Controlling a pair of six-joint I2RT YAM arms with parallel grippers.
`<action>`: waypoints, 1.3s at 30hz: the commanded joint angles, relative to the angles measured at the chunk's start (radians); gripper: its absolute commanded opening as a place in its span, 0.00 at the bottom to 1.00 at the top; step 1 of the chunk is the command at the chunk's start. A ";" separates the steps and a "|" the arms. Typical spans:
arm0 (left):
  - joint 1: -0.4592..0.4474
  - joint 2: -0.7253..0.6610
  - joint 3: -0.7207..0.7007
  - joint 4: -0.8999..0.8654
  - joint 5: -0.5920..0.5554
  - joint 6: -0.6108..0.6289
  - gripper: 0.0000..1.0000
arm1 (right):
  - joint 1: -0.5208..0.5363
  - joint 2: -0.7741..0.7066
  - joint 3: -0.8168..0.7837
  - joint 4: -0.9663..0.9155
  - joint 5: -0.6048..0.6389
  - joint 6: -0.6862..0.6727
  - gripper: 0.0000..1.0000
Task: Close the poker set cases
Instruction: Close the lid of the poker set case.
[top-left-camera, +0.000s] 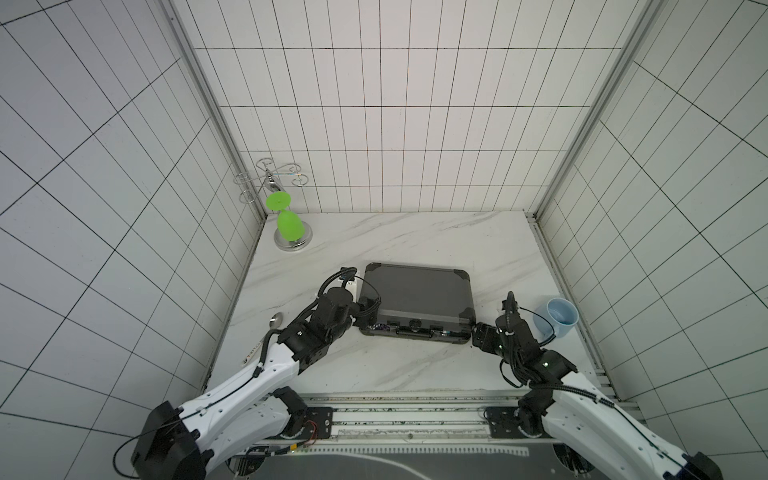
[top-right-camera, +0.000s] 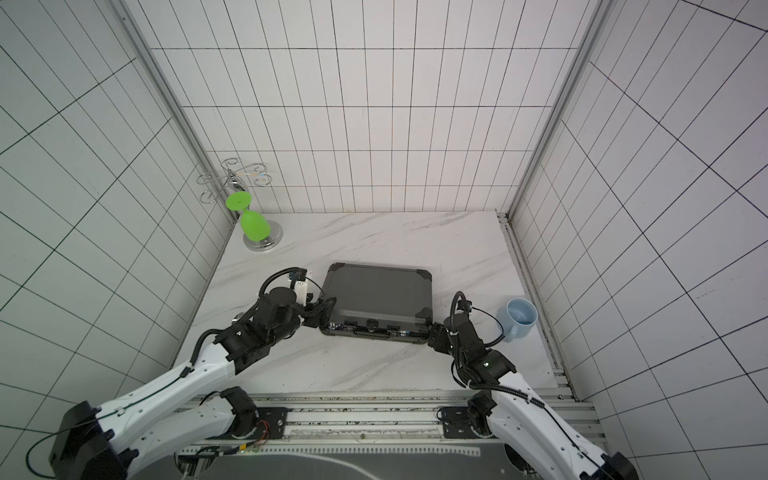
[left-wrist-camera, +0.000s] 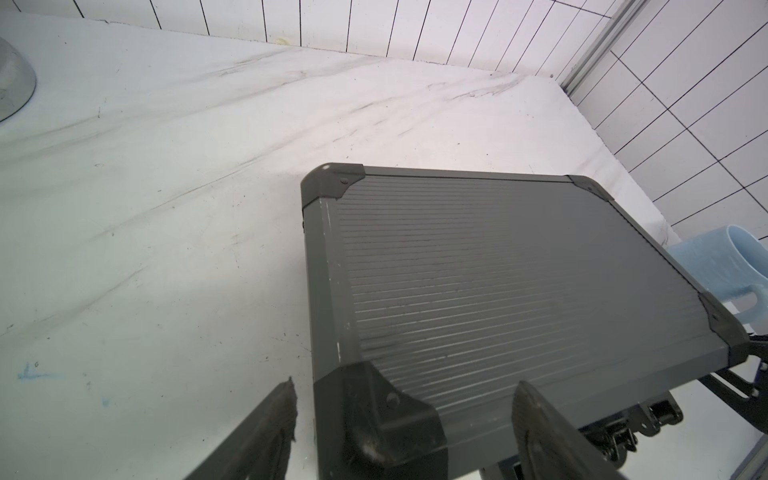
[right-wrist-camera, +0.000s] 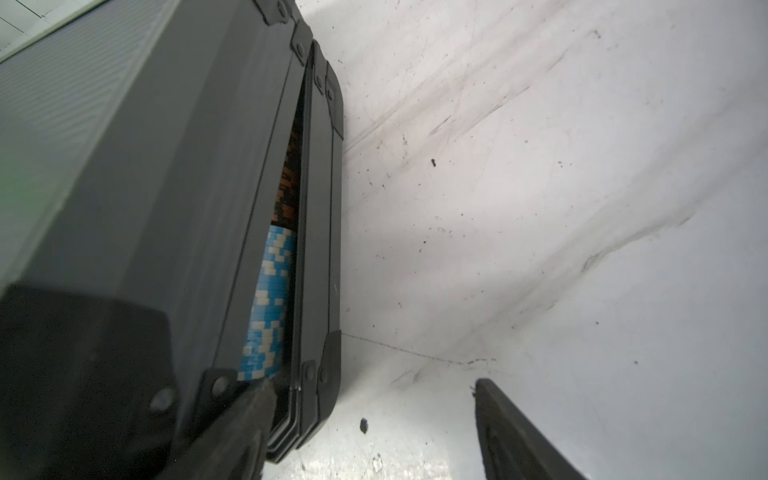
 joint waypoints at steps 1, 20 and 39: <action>0.000 0.056 0.047 0.082 -0.035 0.019 0.81 | 0.059 -0.032 -0.051 0.207 -0.227 -0.080 0.79; 0.000 0.237 0.112 0.137 -0.025 0.045 0.81 | 0.181 -0.088 -0.014 0.141 -0.232 -0.170 0.74; 0.000 0.274 0.138 0.141 -0.092 0.053 0.82 | 0.326 0.056 -0.021 0.361 -0.410 -0.219 0.71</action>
